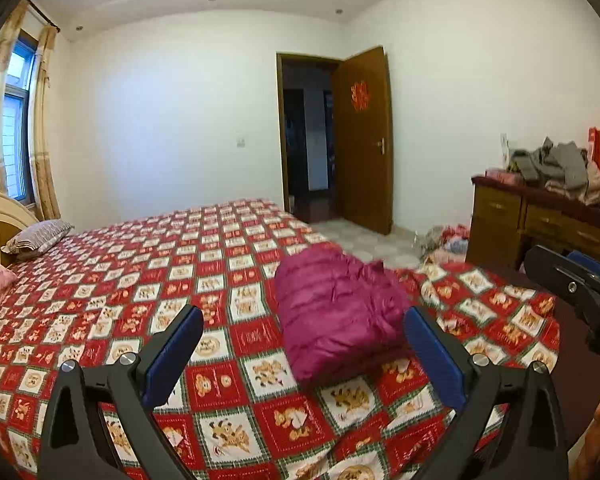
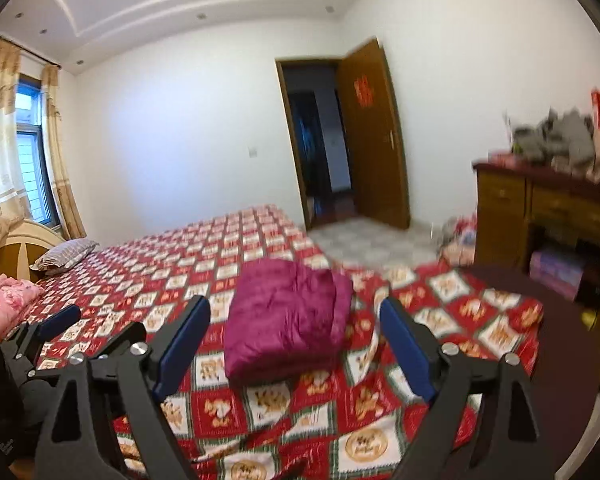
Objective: Fold large clothes
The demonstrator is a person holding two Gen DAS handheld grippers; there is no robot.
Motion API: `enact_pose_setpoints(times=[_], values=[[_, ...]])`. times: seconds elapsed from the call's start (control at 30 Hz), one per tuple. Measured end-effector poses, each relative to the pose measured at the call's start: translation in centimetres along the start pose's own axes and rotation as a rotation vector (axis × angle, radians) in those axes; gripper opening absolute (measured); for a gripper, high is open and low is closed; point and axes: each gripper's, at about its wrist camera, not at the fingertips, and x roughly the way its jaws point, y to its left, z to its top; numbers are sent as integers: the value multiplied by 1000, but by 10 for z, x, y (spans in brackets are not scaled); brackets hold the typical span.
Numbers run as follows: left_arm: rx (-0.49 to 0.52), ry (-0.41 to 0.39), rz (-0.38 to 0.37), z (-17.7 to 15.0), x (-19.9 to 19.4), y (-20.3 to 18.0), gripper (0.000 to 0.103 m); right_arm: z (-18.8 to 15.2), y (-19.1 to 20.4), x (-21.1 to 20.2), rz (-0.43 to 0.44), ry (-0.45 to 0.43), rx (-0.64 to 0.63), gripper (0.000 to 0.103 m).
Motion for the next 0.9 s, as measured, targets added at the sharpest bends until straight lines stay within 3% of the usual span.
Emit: enact_pose_setpoints(times=[0.23, 0.43, 0.9], values=[[-3, -95, 23, 11, -23, 3, 101, 7, 22, -28, -24, -157, -94, 97], [-19, -139, 31, 16, -36, 8, 101, 6, 25, -27, -10, -177, -94, 100], [-35, -150, 57, 15, -41, 10, 101, 6, 21, -32, -5, -182, -61, 103]])
